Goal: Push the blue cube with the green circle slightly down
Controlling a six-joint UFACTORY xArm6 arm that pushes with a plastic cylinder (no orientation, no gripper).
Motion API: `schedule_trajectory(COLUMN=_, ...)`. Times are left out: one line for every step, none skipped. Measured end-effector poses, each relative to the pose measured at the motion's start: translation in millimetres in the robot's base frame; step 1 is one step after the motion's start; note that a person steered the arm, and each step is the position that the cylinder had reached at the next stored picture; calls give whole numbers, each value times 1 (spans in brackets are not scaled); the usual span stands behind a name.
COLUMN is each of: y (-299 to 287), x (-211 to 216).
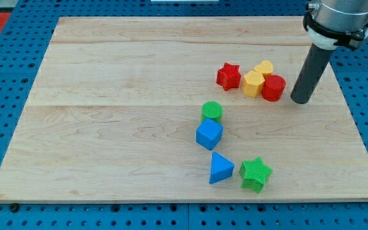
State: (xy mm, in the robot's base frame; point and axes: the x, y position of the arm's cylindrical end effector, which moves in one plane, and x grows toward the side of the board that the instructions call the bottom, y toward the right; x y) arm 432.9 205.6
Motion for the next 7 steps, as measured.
schedule_trajectory(y=-11, x=0)
schedule_trajectory(y=-48, x=0)
schedule_trajectory(y=-67, x=-5)
schedule_trajectory(y=-90, x=5)
schedule_trajectory(y=-137, x=5)
schedule_trajectory(y=-167, x=9)
schedule_trajectory(y=-163, x=23)
